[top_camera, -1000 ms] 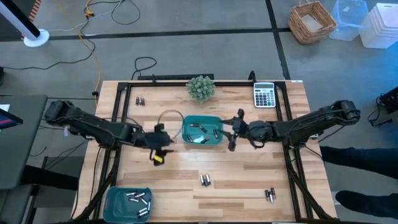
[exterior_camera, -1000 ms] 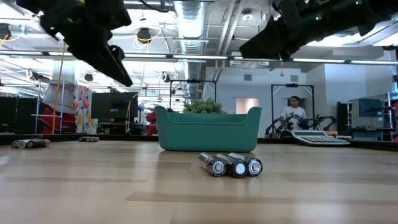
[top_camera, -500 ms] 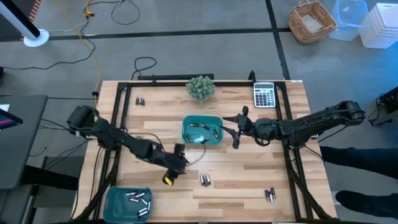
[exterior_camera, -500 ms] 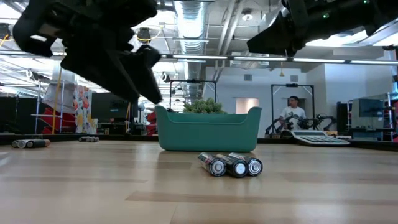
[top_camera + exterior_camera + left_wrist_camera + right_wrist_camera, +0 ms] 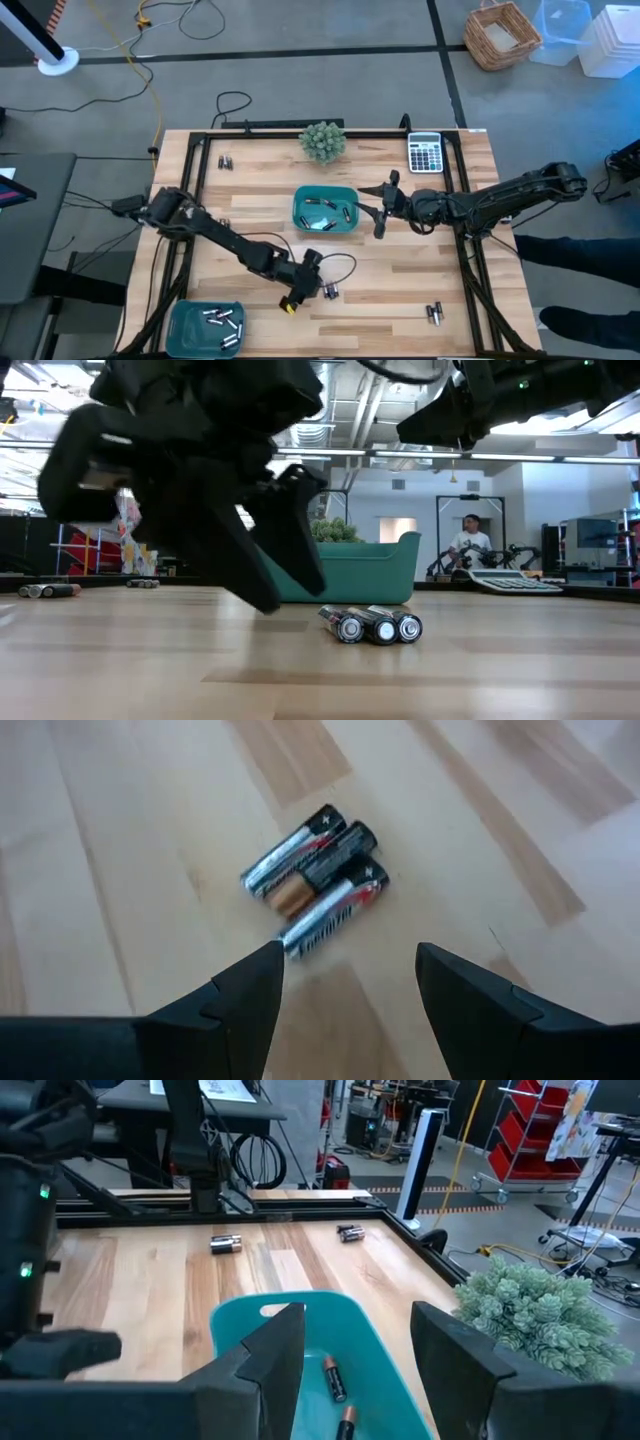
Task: Sort batteries
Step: Put the silver battery into the blue bin
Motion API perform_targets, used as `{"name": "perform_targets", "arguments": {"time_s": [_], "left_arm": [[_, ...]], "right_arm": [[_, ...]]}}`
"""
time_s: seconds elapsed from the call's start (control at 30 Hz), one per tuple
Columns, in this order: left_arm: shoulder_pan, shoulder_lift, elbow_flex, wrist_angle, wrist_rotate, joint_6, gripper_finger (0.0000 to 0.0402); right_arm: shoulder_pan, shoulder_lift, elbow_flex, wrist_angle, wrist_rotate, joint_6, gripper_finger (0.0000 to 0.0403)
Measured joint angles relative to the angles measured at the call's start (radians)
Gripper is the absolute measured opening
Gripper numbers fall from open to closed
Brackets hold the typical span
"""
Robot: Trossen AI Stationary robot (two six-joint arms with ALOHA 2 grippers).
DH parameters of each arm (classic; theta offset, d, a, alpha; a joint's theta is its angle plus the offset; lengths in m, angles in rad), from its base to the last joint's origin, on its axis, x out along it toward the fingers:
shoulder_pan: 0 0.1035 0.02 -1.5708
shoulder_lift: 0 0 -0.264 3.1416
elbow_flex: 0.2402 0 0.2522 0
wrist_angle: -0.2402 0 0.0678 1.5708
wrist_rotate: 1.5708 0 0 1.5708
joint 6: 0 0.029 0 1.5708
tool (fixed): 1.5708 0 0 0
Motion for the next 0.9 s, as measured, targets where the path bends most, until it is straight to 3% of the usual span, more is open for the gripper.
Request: {"name": "perform_targets", "arguments": {"time_s": [0.33,0.9], "left_arm": [[0.017,0.032,0.011,0.089,-0.014,-0.004,0.0224],[0.05,0.07,0.01,0.088,0.1,-0.006,0.0224]], "right_arm": [[0.001,0.0,0.0,0.0,-0.036,-0.012,0.0195],[0.001,0.0,0.0,0.002,-0.036,-0.019,0.0195]]}}
